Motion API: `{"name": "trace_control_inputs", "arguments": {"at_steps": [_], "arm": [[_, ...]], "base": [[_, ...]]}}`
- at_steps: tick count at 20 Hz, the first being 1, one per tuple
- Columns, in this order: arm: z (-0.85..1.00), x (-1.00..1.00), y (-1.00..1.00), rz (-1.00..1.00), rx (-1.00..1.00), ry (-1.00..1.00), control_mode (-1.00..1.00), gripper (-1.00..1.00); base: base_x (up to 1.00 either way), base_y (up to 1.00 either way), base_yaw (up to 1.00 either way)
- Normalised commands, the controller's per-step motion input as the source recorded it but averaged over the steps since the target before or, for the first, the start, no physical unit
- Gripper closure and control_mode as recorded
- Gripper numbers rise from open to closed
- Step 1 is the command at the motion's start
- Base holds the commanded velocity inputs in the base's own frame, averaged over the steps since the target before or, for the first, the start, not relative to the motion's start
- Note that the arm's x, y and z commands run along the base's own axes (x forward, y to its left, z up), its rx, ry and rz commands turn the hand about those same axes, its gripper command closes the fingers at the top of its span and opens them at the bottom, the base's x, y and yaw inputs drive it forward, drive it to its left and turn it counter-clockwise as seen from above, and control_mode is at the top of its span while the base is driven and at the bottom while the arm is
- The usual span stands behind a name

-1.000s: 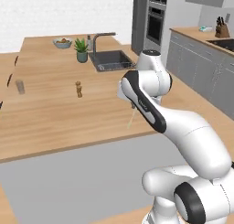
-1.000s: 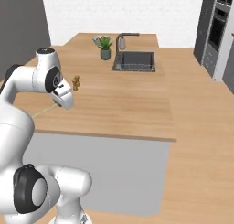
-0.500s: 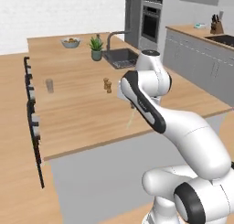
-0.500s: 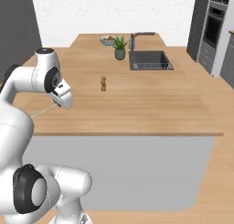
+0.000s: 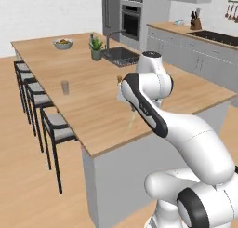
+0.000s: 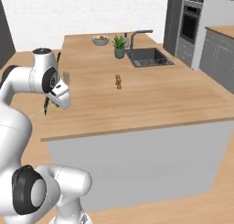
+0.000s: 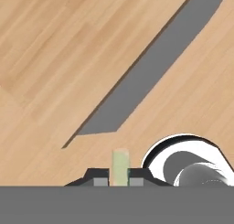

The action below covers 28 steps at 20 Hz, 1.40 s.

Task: Take a straw from the drawer in front and place it inside the glass cup on the dining counter.

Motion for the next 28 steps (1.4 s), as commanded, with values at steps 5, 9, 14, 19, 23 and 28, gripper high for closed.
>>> {"name": "trace_control_inputs", "arguments": {"at_steps": [5,9,14,19,23,28], "arm": [[0.00,0.00,0.00,0.00,0.00,0.00,1.00,1.00],[0.00,0.00,0.00,0.00,0.00,0.00,1.00,1.00],[0.00,0.00,0.00,0.00,0.00,0.00,1.00,1.00],[0.00,0.00,0.00,0.00,0.00,0.00,1.00,1.00],[0.00,0.00,0.00,0.00,0.00,0.00,1.00,1.00],[0.00,0.00,0.00,0.00,0.00,0.00,1.00,1.00]], "base": [[0.07,1.00,-0.41],[0.04,1.00,-0.41],[0.12,1.00,-0.43],[0.17,1.00,-0.45],[0.02,1.00,-0.47],[0.00,1.00,-0.48]]}}
